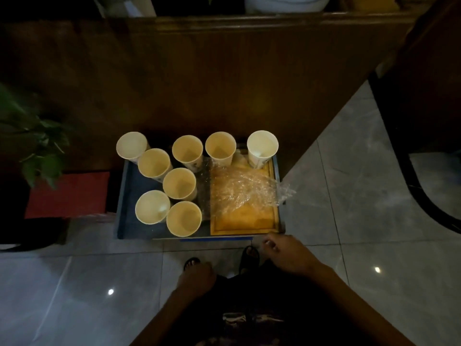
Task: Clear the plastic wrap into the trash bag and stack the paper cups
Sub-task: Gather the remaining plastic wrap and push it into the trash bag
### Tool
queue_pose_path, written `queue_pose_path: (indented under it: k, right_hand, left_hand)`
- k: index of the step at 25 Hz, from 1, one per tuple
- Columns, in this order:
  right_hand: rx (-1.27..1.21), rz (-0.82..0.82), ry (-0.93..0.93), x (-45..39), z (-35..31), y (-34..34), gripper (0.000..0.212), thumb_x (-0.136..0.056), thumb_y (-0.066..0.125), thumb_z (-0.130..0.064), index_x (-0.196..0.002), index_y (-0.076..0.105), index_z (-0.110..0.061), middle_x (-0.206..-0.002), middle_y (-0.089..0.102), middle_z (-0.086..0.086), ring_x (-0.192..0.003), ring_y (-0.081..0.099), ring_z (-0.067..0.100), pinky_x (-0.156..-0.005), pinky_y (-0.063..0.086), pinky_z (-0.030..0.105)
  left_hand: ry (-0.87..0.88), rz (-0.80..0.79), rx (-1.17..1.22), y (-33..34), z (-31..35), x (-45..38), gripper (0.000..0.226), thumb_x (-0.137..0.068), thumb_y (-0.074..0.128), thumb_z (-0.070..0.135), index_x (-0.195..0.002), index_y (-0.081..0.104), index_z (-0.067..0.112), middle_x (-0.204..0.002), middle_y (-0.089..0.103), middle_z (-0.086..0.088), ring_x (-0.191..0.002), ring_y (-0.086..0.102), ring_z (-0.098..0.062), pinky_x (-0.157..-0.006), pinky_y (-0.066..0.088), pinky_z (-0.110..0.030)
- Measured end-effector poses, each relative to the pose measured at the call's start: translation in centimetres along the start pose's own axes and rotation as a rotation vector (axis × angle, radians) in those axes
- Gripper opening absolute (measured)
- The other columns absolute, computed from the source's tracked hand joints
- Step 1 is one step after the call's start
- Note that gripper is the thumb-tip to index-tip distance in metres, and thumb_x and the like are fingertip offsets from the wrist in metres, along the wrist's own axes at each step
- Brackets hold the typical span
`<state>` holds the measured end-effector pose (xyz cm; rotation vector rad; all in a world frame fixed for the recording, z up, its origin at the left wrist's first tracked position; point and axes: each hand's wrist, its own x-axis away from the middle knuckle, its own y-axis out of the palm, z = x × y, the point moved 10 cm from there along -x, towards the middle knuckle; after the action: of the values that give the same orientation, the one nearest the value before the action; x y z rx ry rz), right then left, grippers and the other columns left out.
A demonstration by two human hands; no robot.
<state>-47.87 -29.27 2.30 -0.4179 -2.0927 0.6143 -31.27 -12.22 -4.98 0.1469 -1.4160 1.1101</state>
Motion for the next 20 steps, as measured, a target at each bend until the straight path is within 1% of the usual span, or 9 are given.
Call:
queue_pose_path:
  k: [2, 4, 6, 8, 10, 13, 16, 18, 20]
  right_hand:
    - [0.033, 0.079, -0.085, 1.1, -2.0, -4.2, 0.032, -0.097, 0.048, -0.049, -0.120, 0.061, -0.030, -0.112, 0.072, -0.002, -0.098, 0.068, 0.018, -0.084, 0.055, 0.034]
    - [0.109, 0.208, -0.183, 1.5, -4.3, -8.2, 0.034, -0.094, 0.050, -0.049, -0.122, 0.059, -0.032, -0.115, 0.069, -0.003, -0.100, 0.066, 0.019, -0.084, 0.056, 0.038]
    - [0.210, 0.359, -0.260, 1.2, -6.3, -11.3, 0.040, -0.093, 0.054, -0.047, -0.128, 0.058, -0.028, -0.122, 0.065, 0.000, -0.111, 0.060, 0.024, -0.089, 0.054, 0.041]
    - [0.274, 0.463, -0.286, -0.2, -7.4, -13.0, 0.048, -0.092, 0.057, -0.047, -0.134, 0.055, -0.024, -0.130, 0.060, 0.005, -0.120, 0.051, 0.027, -0.096, 0.050, 0.045]
    - [0.332, 0.473, -0.250, -2.4, -7.3, -12.9, 0.063, -0.089, 0.058, -0.054, -0.143, 0.044, -0.024, -0.141, 0.050, 0.009, -0.130, 0.042, 0.030, -0.102, 0.045, 0.048]
    - [0.404, 0.446, -0.182, -5.6, -6.4, -10.7, 0.089, -0.084, 0.059, -0.065, -0.155, 0.021, -0.027, -0.156, 0.029, 0.018, -0.143, 0.025, 0.039, -0.111, 0.034, 0.056]
    - [0.471, 0.426, -0.128, -8.4, -5.4, -8.3, 0.114, -0.073, 0.064, -0.075, -0.158, 0.000, -0.034, -0.162, 0.011, 0.026, -0.146, 0.016, 0.049, -0.113, 0.025, 0.063]
    - [0.482, 0.408, -0.110, -9.9, -4.9, -7.1, 0.123, -0.066, 0.066, -0.078, -0.157, -0.006, -0.038, -0.163, 0.007, 0.027, -0.146, 0.012, 0.051, -0.112, 0.020, 0.067]
    - [0.521, 0.397, -0.118, -11.0, -4.7, -6.1, 0.126, -0.061, 0.066, -0.080, -0.156, -0.005, -0.038, -0.162, 0.011, 0.027, -0.145, 0.015, 0.052, -0.112, 0.015, 0.070]
  left_hand:
    - [0.071, 0.077, 0.008, -2.3, 4.4, 0.3, 0.030, -0.095, 0.051, 0.037, -0.109, 0.066, 0.015, -0.116, 0.068, -0.007, -0.106, 0.064, -0.025, -0.091, 0.053, -0.039]
    - [0.106, 0.222, 0.031, -5.2, 7.6, 1.0, 0.028, -0.093, 0.052, 0.039, -0.106, 0.066, 0.018, -0.112, 0.069, -0.005, -0.102, 0.066, -0.026, -0.085, 0.054, -0.037]
    - [0.148, 0.364, -0.023, -7.6, 9.9, 2.1, 0.034, -0.091, 0.049, 0.045, -0.116, 0.061, 0.024, -0.114, 0.067, -0.002, -0.103, 0.065, -0.026, -0.084, 0.053, -0.036]
    - [0.176, 0.418, -0.108, -8.8, 11.3, 2.8, 0.044, -0.091, 0.045, 0.052, -0.128, 0.053, 0.029, -0.117, 0.063, -0.001, -0.104, 0.064, -0.026, -0.085, 0.054, -0.038]
    - [0.179, 0.431, -0.146, -9.4, 11.7, 3.1, 0.043, -0.091, 0.045, 0.052, -0.127, 0.052, 0.028, -0.117, 0.060, -0.001, -0.105, 0.063, -0.026, -0.084, 0.054, -0.039]
    - [0.150, 0.443, -0.180, -9.5, 11.3, 3.2, 0.038, -0.092, 0.047, 0.047, -0.121, 0.056, 0.024, -0.118, 0.060, -0.002, -0.108, 0.061, -0.025, -0.084, 0.052, -0.038]
    - [0.132, 0.411, -0.195, -8.7, 11.0, 3.2, 0.036, -0.093, 0.046, 0.043, -0.121, 0.056, 0.023, -0.122, 0.060, -0.002, -0.111, 0.059, -0.025, -0.087, 0.050, -0.038]
    - [0.122, 0.384, -0.198, -8.1, 10.8, 3.3, 0.037, -0.093, 0.046, 0.043, -0.122, 0.055, 0.022, -0.123, 0.061, -0.003, -0.112, 0.059, -0.026, -0.089, 0.051, -0.039]
    - [0.116, 0.380, -0.191, -7.8, 10.4, 3.4, 0.037, -0.093, 0.046, 0.043, -0.123, 0.055, 0.022, -0.123, 0.061, -0.003, -0.112, 0.059, -0.025, -0.089, 0.052, -0.039]
